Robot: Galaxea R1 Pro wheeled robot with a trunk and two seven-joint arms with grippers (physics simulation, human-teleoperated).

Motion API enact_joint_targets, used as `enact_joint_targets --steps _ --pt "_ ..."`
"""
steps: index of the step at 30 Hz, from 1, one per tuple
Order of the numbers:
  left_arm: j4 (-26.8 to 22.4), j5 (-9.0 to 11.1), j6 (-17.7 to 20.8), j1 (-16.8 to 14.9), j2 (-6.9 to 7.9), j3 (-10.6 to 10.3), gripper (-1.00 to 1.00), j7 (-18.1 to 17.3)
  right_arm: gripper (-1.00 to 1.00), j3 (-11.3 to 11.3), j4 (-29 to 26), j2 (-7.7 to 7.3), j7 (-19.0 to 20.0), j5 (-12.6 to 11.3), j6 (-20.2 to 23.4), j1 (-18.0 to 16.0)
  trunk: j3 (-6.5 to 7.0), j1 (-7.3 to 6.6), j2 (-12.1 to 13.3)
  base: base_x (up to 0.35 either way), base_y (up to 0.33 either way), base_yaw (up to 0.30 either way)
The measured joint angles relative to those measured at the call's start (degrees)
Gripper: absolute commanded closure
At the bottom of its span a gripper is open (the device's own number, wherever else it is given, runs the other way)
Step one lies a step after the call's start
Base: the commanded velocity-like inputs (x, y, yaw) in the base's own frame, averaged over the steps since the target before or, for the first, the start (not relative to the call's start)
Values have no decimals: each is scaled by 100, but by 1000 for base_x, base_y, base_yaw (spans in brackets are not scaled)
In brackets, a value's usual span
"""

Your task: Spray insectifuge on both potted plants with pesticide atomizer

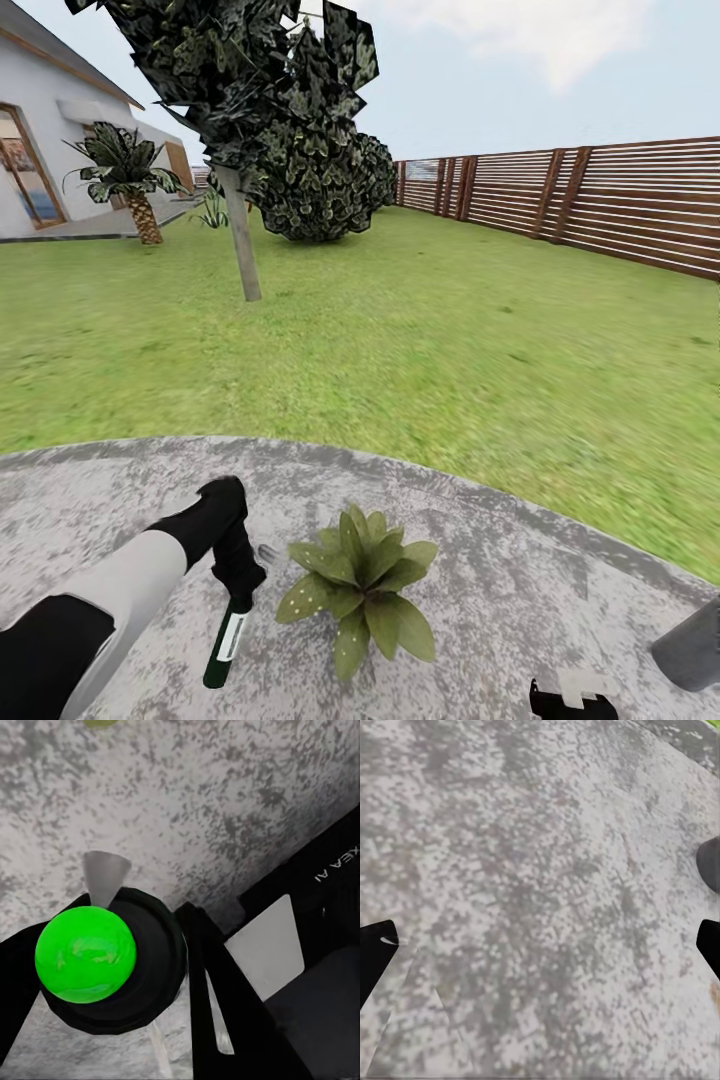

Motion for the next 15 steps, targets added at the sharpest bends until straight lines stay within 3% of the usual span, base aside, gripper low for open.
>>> enact_joint_targets --steps 1,3,15 --pt "8 -182 4 0 -5 -25 100 -13 -100 0 3 0 -4 0 0 1 0 1 0 -209 -150 0" --pt "1 -293 10 1 -13 -30 100 -24 -100 0 7 0 -5 0 0 2 0 1 0 -224 -161 77" --pt "-18 -347 20 1 -12 -28 100 -25 -100 0 8 0 -4 0 1 1 0 1 0 -232 -182 262"
